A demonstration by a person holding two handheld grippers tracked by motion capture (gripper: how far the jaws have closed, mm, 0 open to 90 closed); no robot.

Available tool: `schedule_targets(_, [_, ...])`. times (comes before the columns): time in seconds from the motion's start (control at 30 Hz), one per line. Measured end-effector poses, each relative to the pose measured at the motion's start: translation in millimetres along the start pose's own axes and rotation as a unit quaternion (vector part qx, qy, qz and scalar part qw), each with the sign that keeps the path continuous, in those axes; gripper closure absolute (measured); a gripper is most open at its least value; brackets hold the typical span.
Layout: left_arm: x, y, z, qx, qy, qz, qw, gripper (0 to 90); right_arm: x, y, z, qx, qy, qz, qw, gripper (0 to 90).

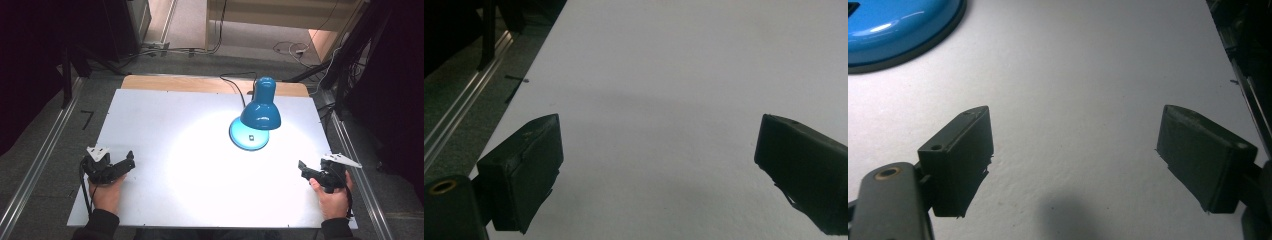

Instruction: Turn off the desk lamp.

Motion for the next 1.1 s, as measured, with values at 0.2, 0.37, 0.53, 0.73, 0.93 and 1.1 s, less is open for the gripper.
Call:
schedule_targets(0.2, [-4.3,-3.0,-3.1,-0.008,0.012,0.0,0.9999,6.1,-2.6,-8.5,-4.9,-0.002,0.012,-0.015,0.9998,13.8])
schedule_targets(0.37, [-5.5,-4.9,-4.4,-0.008,0.015,-0.001,0.9999,6.1,-0.3,-15.7,-9.8,-0.004,0.014,-0.028,0.9995,13.8])
schedule_targets(0.53, [-8.1,-3.8,-4.9,-0.007,0.015,0.006,0.9998,6.1,1.7,-20.0,-12.4,-0.006,0.012,-0.034,0.9993,13.8])
schedule_targets(0.73, [-13.3,0.7,-4.9,-0.003,0.019,0.016,0.9997,6.1,8.4,-26.6,-13.9,-0.018,0.001,-0.039,0.9991,13.5])
schedule_targets(0.93, [-13.9,1.5,-5.1,-0.002,0.019,0.018,0.9997,6.1,12.4,-32.6,-16.9,-0.022,0.0,-0.051,0.9985,13.5])
schedule_targets(1.1, [-13.8,1.8,-5.0,-0.001,0.019,0.017,0.9997,6.1,15.2,-36.4,-18.7,-0.023,-0.001,-0.055,0.9983,13.5])
Point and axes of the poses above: each handheld gripper's, and its own axes: x roughly forward along the jaws, z roughly out of its underside, y roughly to its right, the point moved 1 cm from there along x, roughly forward along the jaws, and after that the axes turned 1 degree about y, right-handed, at the moved point
